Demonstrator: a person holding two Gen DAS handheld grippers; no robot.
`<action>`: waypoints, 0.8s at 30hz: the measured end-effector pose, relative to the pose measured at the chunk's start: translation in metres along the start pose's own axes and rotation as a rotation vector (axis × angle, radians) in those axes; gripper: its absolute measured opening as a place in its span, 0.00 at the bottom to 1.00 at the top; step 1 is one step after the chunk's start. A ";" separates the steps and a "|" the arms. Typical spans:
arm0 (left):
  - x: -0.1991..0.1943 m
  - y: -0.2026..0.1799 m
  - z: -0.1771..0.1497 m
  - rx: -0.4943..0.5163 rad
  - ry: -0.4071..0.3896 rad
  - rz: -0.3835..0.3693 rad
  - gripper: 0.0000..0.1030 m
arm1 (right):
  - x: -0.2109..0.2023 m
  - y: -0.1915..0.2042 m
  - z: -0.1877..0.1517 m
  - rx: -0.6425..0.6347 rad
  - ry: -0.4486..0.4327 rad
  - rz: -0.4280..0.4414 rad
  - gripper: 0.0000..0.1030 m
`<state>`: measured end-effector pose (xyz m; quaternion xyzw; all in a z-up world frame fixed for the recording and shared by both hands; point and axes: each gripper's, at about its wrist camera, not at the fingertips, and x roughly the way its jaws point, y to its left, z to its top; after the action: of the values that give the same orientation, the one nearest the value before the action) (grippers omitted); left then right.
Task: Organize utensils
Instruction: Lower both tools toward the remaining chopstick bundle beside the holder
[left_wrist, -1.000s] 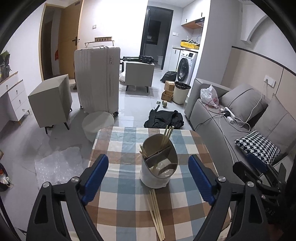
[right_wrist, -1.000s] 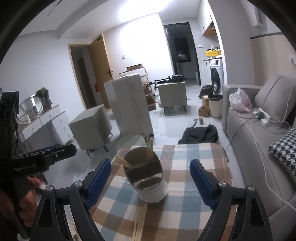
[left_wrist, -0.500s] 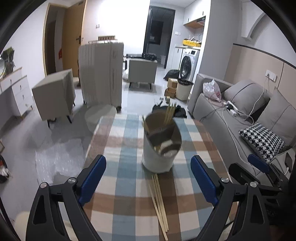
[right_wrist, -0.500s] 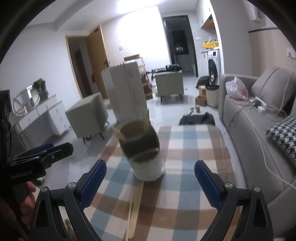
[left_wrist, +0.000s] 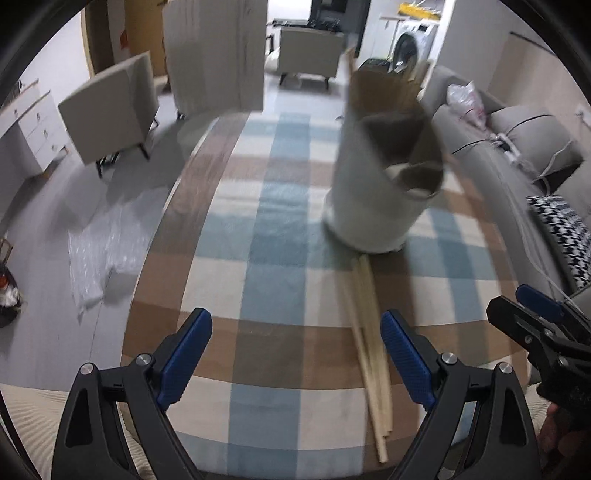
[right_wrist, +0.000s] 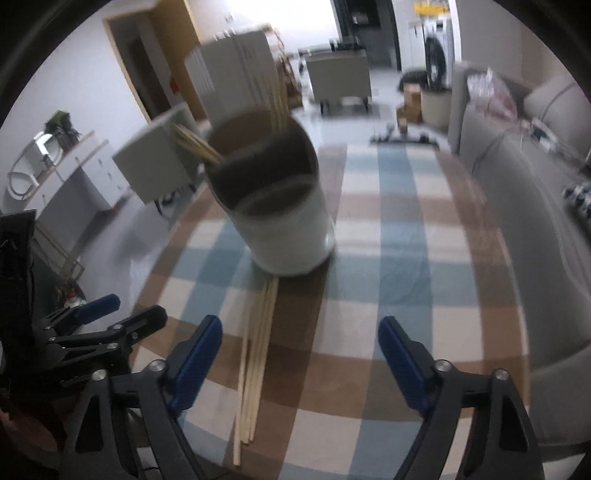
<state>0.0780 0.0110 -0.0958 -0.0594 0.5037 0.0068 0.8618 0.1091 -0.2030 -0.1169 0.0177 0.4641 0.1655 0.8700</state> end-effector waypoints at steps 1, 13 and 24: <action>0.004 0.003 0.000 -0.013 0.020 0.007 0.87 | 0.011 -0.002 0.001 0.008 0.035 0.005 0.69; 0.034 0.036 0.002 -0.187 0.167 -0.013 0.87 | 0.100 0.013 0.016 0.014 0.214 0.004 0.33; 0.053 0.064 0.006 -0.279 0.230 -0.021 0.87 | 0.130 0.042 0.010 -0.103 0.277 -0.087 0.22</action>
<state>0.1042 0.0721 -0.1449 -0.1841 0.5925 0.0608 0.7819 0.1722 -0.1224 -0.2075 -0.0699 0.5708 0.1522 0.8038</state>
